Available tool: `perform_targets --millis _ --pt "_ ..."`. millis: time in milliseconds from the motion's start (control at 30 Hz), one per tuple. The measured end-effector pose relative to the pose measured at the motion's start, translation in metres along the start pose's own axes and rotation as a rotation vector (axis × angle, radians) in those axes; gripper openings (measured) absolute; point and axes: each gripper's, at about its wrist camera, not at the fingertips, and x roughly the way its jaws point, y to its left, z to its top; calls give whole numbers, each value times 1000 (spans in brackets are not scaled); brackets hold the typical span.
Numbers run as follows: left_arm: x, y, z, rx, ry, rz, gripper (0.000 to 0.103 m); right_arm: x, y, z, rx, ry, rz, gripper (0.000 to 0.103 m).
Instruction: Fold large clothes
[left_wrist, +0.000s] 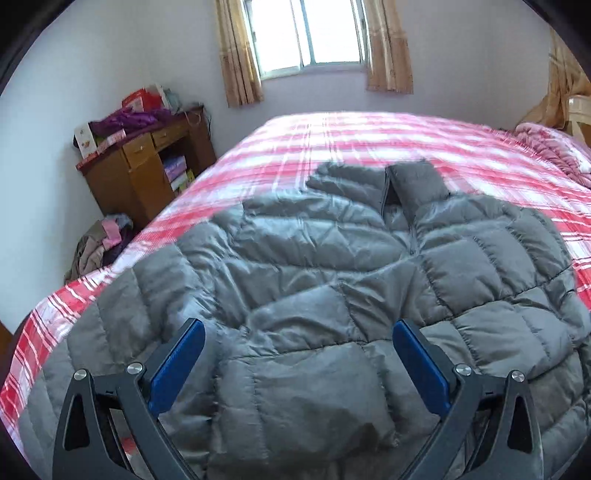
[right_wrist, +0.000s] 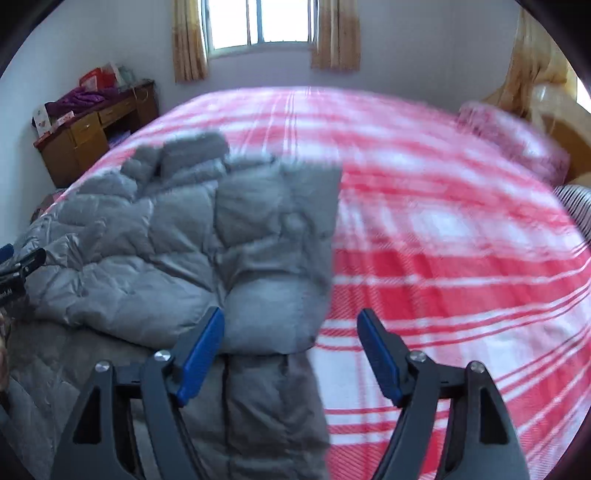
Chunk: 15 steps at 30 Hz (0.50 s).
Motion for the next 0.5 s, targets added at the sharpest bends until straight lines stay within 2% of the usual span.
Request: perform_targets --millis 100,200,267,333,500 --pt "27 -15 -11 25 91 47 102 -10 20 7 -27 -52 44 77" --pt "35 -21 -19 40 83 71 102 9 50 4 -91 -3 101 77" --pt "36 -20 -18 33 88 58 102 30 62 -7 -130 51 74 77" --pt "41 -18 -18 23 98 46 102 46 60 -17 -126 86 81 77" --pt "43 -15 -14 5 126 41 102 52 59 -17 -117 93 83 77"
